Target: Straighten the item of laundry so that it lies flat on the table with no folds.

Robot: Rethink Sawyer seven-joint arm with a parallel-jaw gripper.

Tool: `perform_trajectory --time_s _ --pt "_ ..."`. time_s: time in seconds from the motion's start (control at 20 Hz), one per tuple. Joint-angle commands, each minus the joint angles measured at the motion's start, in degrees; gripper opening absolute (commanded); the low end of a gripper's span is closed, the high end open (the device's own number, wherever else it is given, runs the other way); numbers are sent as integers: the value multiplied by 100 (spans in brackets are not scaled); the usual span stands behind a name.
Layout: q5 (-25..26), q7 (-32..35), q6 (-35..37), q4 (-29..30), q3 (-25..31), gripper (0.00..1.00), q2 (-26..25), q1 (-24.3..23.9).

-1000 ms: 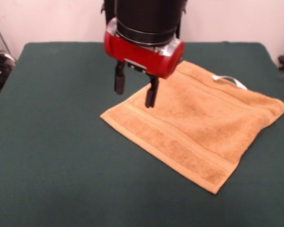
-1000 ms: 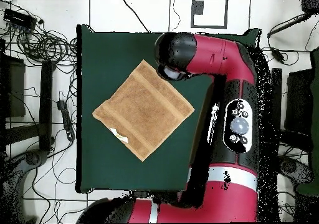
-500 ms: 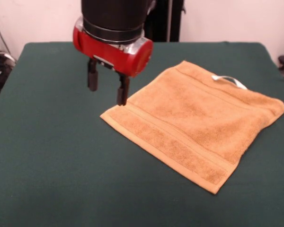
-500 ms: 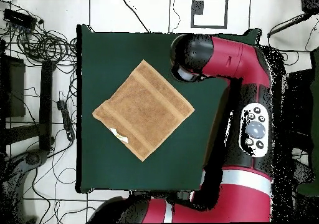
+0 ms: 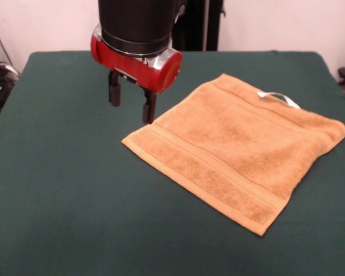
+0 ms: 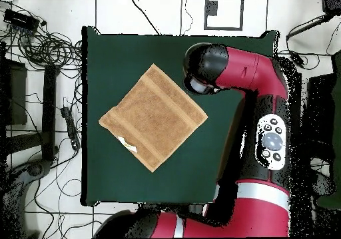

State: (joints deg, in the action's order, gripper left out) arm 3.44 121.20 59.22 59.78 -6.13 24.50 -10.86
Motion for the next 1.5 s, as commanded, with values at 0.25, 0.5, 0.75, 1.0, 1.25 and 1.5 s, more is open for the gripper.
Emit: perform_trajectory --time_s 0.25,0.5,0.75,1.0,1.25,1.5 --pt "-445 1678 -581 1403 76 100 -227 301" --pt "-433 1657 -897 1233 6 100 -526 289" --pt "-426 1566 -1204 1098 45 100 -789 229" --pt "-432 1450 -1136 1151 -17 100 -732 211" --pt "-642 1781 -995 1482 -82 100 -572 299" --pt "-713 1847 -1314 1642 -117 100 -593 349"
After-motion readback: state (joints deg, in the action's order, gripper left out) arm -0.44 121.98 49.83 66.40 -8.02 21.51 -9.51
